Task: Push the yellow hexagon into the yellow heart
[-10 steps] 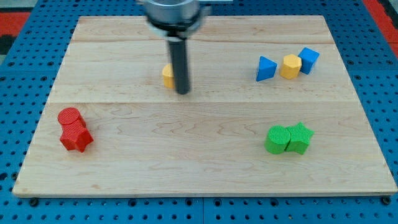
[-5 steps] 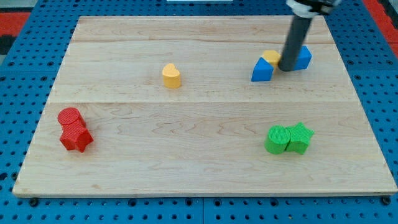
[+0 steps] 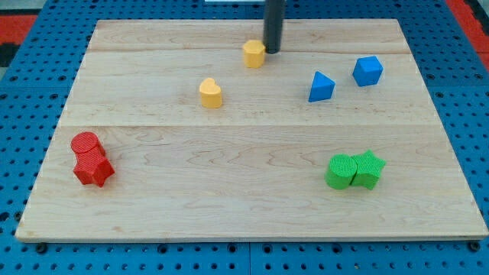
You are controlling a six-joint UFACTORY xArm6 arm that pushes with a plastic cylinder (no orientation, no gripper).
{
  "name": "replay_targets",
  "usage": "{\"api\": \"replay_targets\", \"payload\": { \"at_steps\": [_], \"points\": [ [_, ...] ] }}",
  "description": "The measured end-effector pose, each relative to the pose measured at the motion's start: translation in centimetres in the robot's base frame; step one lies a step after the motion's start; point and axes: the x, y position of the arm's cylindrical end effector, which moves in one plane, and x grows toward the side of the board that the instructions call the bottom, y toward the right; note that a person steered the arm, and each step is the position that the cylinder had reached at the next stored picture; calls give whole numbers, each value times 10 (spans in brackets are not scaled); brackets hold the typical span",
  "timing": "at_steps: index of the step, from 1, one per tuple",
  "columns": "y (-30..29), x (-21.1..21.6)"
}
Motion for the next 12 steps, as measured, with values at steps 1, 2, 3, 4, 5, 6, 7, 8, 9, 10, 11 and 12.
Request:
{"api": "replay_targets", "payload": {
  "at_steps": [1, 2, 3, 4, 5, 6, 7, 8, 9, 10, 11, 12],
  "points": [
    [-25, 14],
    [-56, -18],
    [-65, 7],
    [-41, 28],
    [-28, 11],
    [-9, 41],
    [-33, 74],
    [-38, 78],
    [-36, 78],
    [-33, 78],
    [-31, 45],
    [48, -2]
  ]
}}
